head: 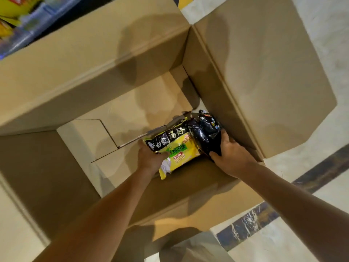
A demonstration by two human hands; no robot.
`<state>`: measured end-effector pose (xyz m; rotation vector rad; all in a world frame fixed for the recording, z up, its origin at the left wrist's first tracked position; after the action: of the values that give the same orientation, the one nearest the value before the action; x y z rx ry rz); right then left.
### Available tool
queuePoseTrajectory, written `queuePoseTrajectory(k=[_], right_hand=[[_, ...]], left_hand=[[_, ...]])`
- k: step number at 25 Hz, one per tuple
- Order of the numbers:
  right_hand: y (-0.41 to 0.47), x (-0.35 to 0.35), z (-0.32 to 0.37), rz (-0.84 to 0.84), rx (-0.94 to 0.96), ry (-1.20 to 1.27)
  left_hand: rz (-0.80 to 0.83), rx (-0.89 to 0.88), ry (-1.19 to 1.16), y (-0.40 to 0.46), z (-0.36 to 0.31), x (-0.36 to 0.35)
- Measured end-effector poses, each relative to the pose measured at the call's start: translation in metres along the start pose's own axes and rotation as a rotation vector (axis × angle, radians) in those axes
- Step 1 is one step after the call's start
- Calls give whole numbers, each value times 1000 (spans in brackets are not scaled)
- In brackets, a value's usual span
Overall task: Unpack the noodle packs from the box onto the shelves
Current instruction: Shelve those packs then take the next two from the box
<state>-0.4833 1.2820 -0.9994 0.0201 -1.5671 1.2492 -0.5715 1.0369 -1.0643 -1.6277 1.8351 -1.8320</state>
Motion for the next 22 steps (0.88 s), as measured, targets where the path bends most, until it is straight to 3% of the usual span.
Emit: queuePoseTrajectory(k=[4,13,18,22], right_hand=[[1,1,0,10,-34,10],[9,0,10,25,-61,-152],[18,-9,17,-27,-173,-88],[11,-3,23,-182,-139,-77]], left_hand=[[-36,49,-104,-15,-4,0],[41,-384,-75,-37,-28,52],[49,-370,-159,-29,-22,80],[25,-389,-204,-35,-26,102]])
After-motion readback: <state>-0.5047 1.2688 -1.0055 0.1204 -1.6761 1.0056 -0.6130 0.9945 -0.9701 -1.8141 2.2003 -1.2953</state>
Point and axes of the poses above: each hand's wrist, its own y-axis towards the middle knuckle, its own x-axis out of the back of the hand, z = x × y, the point moved 6 cm from there along y, towards the middle knuckle, and after that the axes turned 14 degrees about -z, right-handed, at the moved point
